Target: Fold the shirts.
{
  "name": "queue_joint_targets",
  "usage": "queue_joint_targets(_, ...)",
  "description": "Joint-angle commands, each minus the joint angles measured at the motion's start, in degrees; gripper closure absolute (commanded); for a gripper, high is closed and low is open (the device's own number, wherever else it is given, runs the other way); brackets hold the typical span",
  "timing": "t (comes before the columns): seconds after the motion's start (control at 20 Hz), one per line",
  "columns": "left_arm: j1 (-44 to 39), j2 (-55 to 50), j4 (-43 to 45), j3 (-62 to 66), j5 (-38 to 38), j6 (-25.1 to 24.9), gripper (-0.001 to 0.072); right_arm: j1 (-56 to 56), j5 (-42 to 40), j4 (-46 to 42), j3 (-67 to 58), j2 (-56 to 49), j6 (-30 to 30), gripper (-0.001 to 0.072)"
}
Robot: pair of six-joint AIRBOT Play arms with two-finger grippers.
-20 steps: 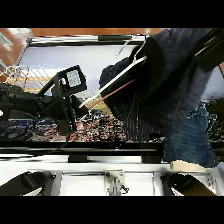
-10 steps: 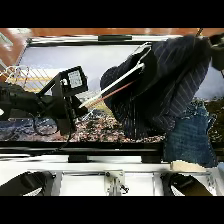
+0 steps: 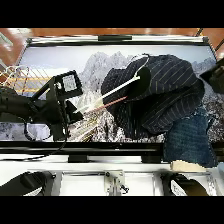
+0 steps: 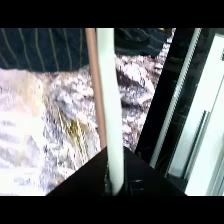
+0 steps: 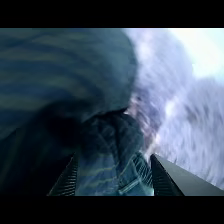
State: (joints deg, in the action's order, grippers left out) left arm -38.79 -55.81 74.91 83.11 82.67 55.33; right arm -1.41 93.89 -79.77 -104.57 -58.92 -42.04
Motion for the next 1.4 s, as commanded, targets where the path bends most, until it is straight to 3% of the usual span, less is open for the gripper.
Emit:
queue_joint_targets(0.0,3.28,0.07,-1.9,0.09,2.27,0.85,0.0656,-1.09,5.57,7.37,-0.04,1.95,16.26,0.0128)
queue_joint_targets(0.3,6.97,-0.07,-5.88,0.09,3.54,0.85,0.0656,-1.09,3.41,20.79,-0.04,7.02,19.06,0.0128)
queue_joint_targets(0.45,6.86,-0.17,-10.8,0.09,3.61,0.92,0.0656,-1.09,0.94,20.74,-0.04,5.11,20.81,0.0123)
queue_joint_targets(0.5,6.86,-0.2,-11.1,0.09,3.85,0.9,0.0655,-1.09,0.11,21.24,-0.04,4.0,20.72,0.0078)
queue_joint_targets(0.6,6.86,-0.2,-11.13,0.09,4.39,0.92,0.0656,-1.07,-0.46,24.35,-0.04,1.2,20.7,0.0059)
queue_joint_targets(0.8,6.86,-0.2,-11.72,0.09,4.44,1.55,0.0656,7.15,-0.94,16.87,-0.04,-4.66,21.35,0.0053)
queue_joint_targets(1.05,6.78,-0.2,-10.8,0.11,5.25,1.05,0.0654,15.61,-10.21,1.77,-0.04,-9.77,21.33,0.0053)
queue_joint_targets(1.2,2.34,-0.07,-0.02,0.55,7.91,-0.7,0.0655,15.93,-12.5,1.81,-0.04,-12.92,21.35,0.0053)
queue_joint_targets(1.35,-1.01,-0.02,6.03,1.7,5.31,-1.77,0.0655,15.93,-10.21,2.32,-0.04,-15.82,21.35,0.0056)
